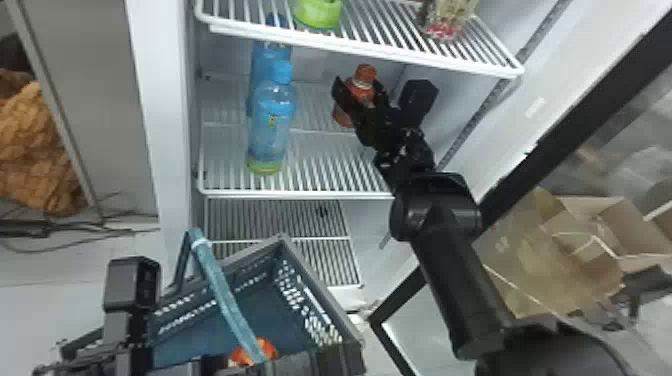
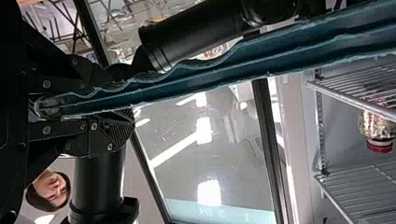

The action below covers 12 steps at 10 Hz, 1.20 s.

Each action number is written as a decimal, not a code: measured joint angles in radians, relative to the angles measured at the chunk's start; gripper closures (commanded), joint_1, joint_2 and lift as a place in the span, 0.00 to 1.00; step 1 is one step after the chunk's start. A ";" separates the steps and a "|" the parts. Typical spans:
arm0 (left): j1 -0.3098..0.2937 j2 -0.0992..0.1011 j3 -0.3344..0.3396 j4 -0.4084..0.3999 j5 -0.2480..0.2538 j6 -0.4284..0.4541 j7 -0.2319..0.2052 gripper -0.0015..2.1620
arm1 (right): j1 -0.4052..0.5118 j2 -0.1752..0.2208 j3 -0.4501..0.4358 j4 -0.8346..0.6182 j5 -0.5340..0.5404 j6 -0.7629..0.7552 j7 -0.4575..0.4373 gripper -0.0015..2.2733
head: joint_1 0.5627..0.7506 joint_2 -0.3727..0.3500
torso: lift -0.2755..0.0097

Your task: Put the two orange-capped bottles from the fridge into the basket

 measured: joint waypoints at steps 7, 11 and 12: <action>0.000 0.002 -0.002 0.000 0.000 0.003 0.000 0.54 | 0.436 0.004 -0.095 -0.643 -0.062 0.171 0.072 0.37 | 0.70 0.03 | 0.14; -0.005 0.003 -0.005 0.000 -0.002 0.009 0.000 0.54 | 0.696 0.009 -0.142 -1.109 -0.151 0.405 0.126 0.37 | 0.70 0.03 | 0.14; -0.003 0.003 -0.003 0.000 -0.002 0.010 0.000 0.54 | 0.758 0.011 -0.146 -1.226 -0.186 0.501 0.128 0.37 | 0.70 0.03 | 0.14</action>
